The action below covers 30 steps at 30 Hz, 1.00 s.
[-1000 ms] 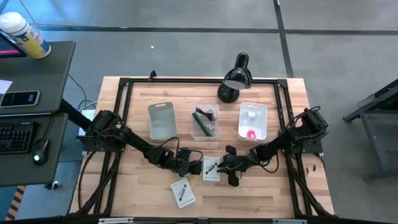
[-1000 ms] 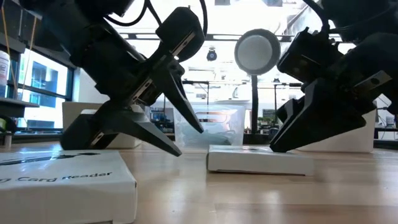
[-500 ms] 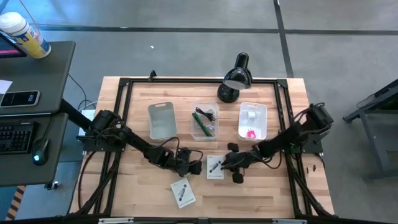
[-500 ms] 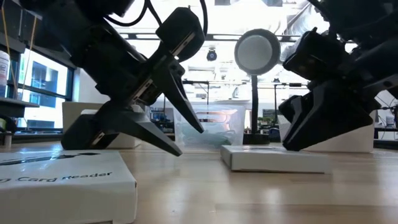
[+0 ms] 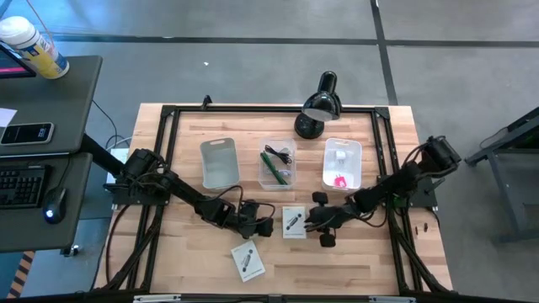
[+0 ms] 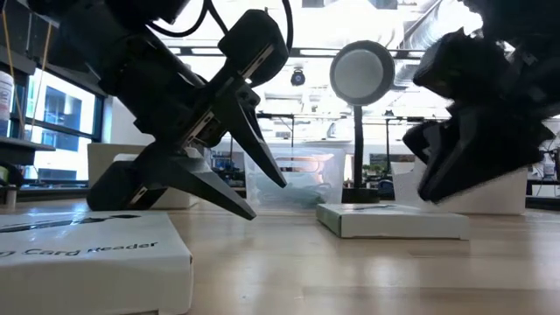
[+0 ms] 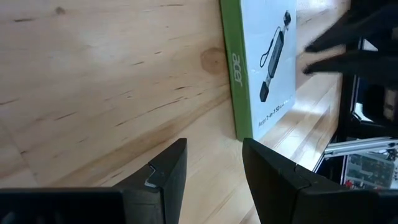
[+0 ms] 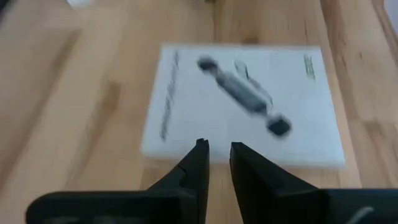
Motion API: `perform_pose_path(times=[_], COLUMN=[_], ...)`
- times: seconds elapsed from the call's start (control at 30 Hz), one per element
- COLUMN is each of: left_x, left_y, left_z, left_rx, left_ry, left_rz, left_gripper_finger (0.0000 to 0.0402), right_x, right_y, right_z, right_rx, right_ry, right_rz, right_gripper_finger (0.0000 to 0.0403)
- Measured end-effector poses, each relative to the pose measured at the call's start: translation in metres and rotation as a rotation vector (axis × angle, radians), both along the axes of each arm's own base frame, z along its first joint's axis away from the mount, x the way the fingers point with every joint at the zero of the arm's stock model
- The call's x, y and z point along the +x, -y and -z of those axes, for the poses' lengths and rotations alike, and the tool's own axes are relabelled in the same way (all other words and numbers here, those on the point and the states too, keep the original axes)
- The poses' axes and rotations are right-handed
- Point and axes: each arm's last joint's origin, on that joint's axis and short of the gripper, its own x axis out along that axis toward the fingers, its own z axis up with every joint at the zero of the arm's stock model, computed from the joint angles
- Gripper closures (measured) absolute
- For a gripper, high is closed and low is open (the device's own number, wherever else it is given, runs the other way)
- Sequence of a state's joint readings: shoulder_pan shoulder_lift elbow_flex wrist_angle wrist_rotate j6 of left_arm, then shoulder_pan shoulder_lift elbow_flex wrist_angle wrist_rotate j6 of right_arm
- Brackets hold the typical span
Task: Pick and place items into bin
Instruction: Put the top white card reader box into the gray bin
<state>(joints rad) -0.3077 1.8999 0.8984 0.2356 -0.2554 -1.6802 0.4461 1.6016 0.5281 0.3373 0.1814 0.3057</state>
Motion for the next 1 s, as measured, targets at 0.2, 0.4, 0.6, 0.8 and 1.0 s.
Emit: perform_pose_path(times=[0.2,0.4,0.6,0.8,1.0], left_x=[0.000,0.000,0.000,0.001,0.004], left_y=[0.000,0.000,0.000,0.000,-0.002], left_z=[0.000,0.000,0.000,-0.001,-0.003], left_rx=[0.000,0.000,0.000,-0.009,-0.022], left_ry=[0.000,0.000,0.001,0.007,0.011], left_rz=[0.000,0.000,0.000,-0.007,-0.027], left_gripper_finger=[0.0259,0.0259,0.0259,0.0259,0.0259], right_x=[-0.003,-0.002,-0.001,-0.001,0.001], right_y=[-0.002,-0.001,-0.001,-0.001,-0.002], right_z=[0.002,0.001,0.001,0.001,0.012], right_rx=[-0.023,-0.025,-0.028,-0.033,-0.014], right_ry=[-0.019,-0.006,-0.001,0.004,-0.033], right_rz=[0.011,0.027,0.033,0.036,0.043], right_gripper_finger=[0.0354,0.0355,0.0352,0.0359,0.0355])
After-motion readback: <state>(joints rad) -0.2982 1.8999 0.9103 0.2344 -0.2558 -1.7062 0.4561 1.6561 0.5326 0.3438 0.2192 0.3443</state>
